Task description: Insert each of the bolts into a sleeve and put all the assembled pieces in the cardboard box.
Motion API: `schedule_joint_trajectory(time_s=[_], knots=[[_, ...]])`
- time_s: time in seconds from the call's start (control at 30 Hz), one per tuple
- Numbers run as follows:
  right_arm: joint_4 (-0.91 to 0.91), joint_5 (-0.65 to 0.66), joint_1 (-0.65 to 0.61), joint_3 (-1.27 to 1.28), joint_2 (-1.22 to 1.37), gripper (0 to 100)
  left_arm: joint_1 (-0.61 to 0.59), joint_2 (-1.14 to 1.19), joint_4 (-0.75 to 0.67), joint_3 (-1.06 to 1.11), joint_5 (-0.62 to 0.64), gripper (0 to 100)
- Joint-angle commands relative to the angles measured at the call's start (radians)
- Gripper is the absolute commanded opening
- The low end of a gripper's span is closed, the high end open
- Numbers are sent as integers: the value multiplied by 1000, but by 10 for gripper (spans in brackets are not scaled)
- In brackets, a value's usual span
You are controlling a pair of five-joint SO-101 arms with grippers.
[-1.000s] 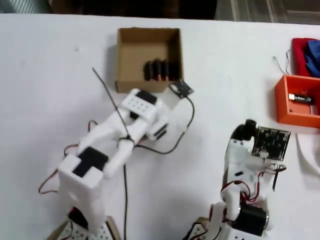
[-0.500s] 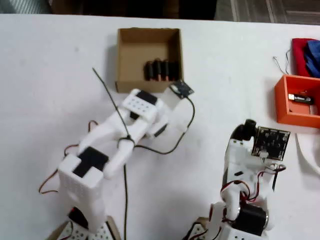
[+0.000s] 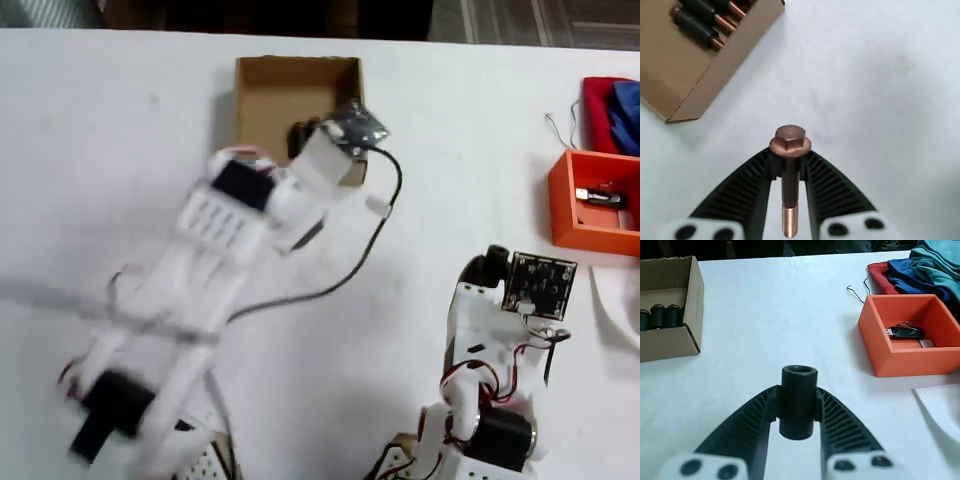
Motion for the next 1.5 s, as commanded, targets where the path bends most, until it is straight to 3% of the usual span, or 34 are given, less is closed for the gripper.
schedule_joint_trajectory(time_s=[0.0, 0.13, 0.3, 0.53, 0.77, 0.83, 1.0, 1.23, 1.47], knots=[[-19, -2, 1, -37, -15, 22, -32, -361, -163, 323, 38, 25], [-94, 3, -104, -40, -15, 22, -164, -686, -506, 673, 110, 25], [-263, 6, -329, -26, -10, 27, -311, -976, -821, 883, 236, 26], [-631, 2, -512, 106, -7, 24, -442, -1157, -868, 1050, 255, 26], [-700, 6, -582, 173, -7, 24, -483, -1306, -873, 1158, 258, 27], [-707, 6, -596, 172, -7, 24, -476, -1352, -881, 1188, 287, 27], [-845, 6, -602, 222, -5, 24, -413, -1373, -1028, 1175, 580, 27], [-920, 8, -596, 244, -7, 24, -123, -1108, -1030, 832, 641, 26], [-912, 8, -595, 324, -12, 24, 52, -789, -941, 458, 649, 26]])
